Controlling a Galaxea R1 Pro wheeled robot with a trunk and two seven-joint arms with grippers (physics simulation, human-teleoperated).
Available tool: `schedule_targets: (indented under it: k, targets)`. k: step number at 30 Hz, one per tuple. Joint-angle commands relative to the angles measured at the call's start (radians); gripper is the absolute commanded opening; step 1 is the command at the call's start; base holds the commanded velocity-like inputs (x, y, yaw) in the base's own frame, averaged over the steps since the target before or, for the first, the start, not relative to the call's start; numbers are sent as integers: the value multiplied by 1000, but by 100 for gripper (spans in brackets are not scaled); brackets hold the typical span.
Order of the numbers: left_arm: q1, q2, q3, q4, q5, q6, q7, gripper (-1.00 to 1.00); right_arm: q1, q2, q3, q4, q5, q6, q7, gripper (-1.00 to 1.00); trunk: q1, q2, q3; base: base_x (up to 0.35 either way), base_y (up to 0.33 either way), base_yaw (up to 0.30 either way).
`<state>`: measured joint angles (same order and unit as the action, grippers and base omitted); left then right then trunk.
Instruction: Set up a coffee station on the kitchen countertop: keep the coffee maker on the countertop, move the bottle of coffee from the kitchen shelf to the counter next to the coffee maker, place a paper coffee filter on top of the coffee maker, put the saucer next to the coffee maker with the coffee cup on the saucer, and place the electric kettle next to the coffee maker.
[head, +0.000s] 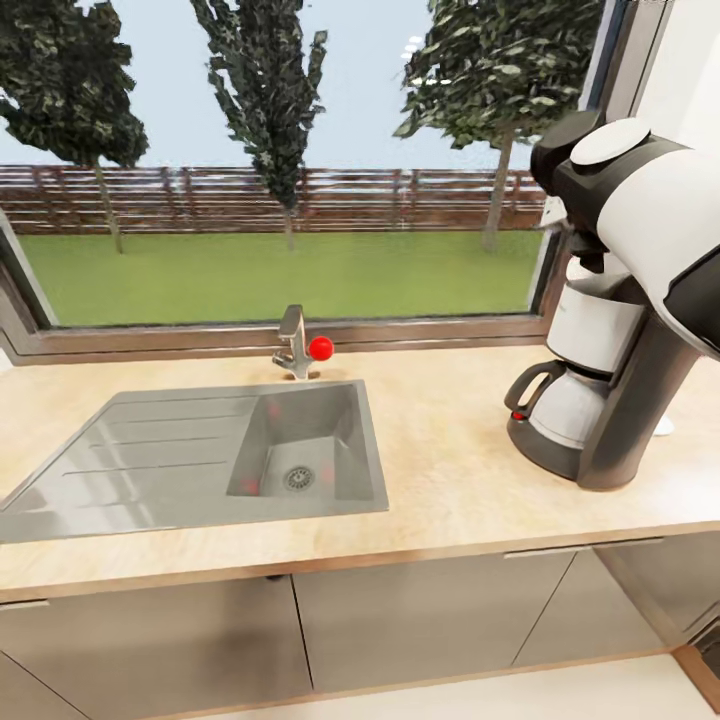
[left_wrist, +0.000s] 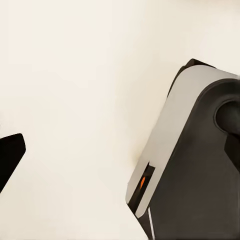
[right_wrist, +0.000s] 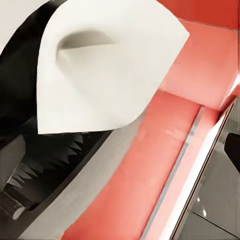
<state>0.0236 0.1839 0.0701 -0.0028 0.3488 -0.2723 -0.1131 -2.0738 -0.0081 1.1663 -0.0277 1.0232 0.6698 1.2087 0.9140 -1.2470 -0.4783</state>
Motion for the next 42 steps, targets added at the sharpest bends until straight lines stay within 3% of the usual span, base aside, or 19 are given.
schedule_targets:
  k: [1, 8, 26, 33, 37, 42]
  targets:
    - [0, 0, 7, 0, 5, -1, -8, 100, 0, -4, -8, -7, 8, 9, 5, 100, -4, 7, 2, 0, 0, 0]
    - [0, 0, 7, 0, 4, -1, -8, 100, 0, -43, -8, -67, 8, 20, 7, 100, -31, 56, 24, 0, 0, 0]
    - [0, -2, 7, -1, 4, -1, -8, 100, 0, -88, -18, -90, 7, 22, 2, 100, -100, 182, 81, 0, 0, 0]
    - [0, -3, 7, -2, 4, -1, -8, 100, 0, -134, -84, -124, 5, 25, -27, 100, -127, 231, 103, 0, 0, 0]
    - [0, -3, 7, -2, 4, -2, -8, 100, 0, -164, -145, -157, 5, 42, -67, 100, -142, 259, 115, 0, 0, 0]
    - [0, -4, 6, -2, 2, -2, -8, 100, 0, -181, -165, -161, 5, 47, -103, 100, -161, 294, 131, 0, 0, 0]
